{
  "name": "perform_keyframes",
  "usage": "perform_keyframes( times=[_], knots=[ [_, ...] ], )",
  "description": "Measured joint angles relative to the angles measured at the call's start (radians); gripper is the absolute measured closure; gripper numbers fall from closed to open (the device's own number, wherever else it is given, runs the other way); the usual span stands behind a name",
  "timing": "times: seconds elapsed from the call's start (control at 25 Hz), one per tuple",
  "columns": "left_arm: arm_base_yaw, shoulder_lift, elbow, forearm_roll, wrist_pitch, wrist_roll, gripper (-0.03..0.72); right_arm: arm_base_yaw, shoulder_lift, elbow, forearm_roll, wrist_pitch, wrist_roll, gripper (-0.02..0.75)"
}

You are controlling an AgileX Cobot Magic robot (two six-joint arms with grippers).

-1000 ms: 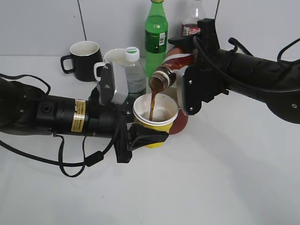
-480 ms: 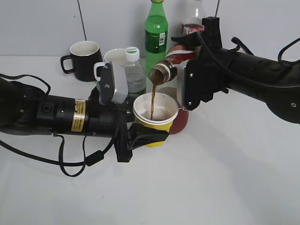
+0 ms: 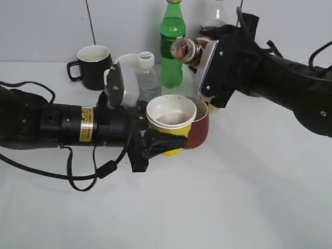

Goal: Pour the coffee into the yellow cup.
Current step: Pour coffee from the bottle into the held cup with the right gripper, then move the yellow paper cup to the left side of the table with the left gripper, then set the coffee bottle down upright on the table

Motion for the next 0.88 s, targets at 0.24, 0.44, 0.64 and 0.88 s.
perform_keyframes(
  times=[0.24, 0.44, 0.64, 0.88],
  knots=[
    [0.066, -0.017, 0.000, -0.001, -0.002, 0.000, 0.305, 0.000, 0.000, 0.000, 0.221, -0.037, 0.239, 0.237],
    [0.136, -0.041, 0.000, -0.006, 0.009, 0.000, 0.305, -0.029, -0.027, 0.019, 0.368, 0.030, 0.466, 0.237],
    [0.194, -0.041, 0.016, -0.036, 0.041, 0.000, 0.305, -0.112, -0.033, 0.092, 0.312, 0.030, 0.714, 0.237],
    [0.234, -0.041, 0.029, -0.096, 0.119, 0.000, 0.305, -0.197, -0.018, 0.195, 0.197, -0.052, 0.919, 0.237]
  ],
)
